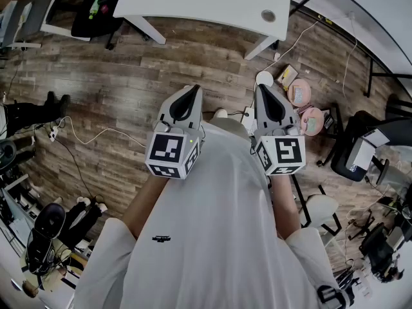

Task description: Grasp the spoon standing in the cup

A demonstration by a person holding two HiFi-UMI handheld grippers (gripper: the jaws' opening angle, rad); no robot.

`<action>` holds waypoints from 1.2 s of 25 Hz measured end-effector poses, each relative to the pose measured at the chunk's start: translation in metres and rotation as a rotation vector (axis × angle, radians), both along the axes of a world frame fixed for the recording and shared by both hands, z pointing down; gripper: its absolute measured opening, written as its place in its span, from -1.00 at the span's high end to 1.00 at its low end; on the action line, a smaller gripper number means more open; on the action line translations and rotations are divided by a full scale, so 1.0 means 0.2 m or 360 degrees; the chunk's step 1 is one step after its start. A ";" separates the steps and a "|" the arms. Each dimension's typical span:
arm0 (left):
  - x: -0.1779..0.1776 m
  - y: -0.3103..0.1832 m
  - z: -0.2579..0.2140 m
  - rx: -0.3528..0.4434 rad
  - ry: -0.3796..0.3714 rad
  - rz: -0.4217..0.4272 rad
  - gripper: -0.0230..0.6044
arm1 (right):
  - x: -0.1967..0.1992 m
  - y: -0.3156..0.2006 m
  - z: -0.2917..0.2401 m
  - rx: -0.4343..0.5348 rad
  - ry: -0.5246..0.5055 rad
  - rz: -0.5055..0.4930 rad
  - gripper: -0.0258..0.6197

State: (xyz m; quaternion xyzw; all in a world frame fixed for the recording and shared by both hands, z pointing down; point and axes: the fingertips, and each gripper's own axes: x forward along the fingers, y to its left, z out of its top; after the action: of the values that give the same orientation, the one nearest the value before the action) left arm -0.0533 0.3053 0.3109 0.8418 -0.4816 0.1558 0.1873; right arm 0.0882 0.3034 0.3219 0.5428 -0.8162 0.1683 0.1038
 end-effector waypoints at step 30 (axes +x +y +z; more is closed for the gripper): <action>0.09 0.00 0.03 0.0048 0.0019 -0.0062 0.94 | 0.04 -0.04 0.04 0.0093 0.0140 -0.0006 0.87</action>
State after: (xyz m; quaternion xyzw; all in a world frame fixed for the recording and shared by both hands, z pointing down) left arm -0.0348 0.3048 0.3177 0.8360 -0.4989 0.1399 0.1806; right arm 0.0955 0.2956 0.3308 0.5510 -0.8165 0.1201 0.1239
